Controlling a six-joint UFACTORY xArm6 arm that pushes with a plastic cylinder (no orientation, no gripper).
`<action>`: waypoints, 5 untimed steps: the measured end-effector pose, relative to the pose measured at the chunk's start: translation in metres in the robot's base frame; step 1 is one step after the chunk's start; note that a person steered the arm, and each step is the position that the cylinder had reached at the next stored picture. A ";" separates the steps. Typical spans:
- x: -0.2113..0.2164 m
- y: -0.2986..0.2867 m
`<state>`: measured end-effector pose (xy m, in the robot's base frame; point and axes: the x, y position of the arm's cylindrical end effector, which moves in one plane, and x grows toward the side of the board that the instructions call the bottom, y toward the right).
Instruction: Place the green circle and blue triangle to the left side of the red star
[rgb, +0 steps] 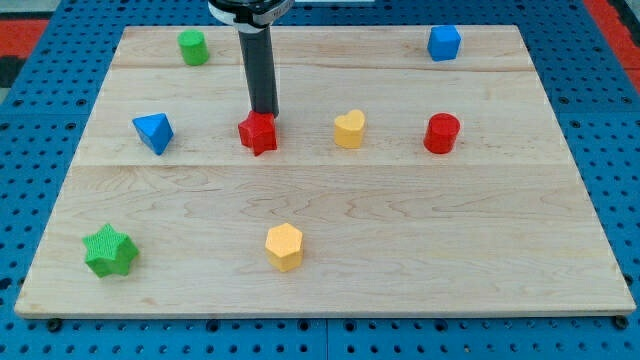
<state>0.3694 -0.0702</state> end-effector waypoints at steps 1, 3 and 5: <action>-0.008 0.000; -0.052 -0.032; -0.172 -0.018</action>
<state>0.1969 -0.0880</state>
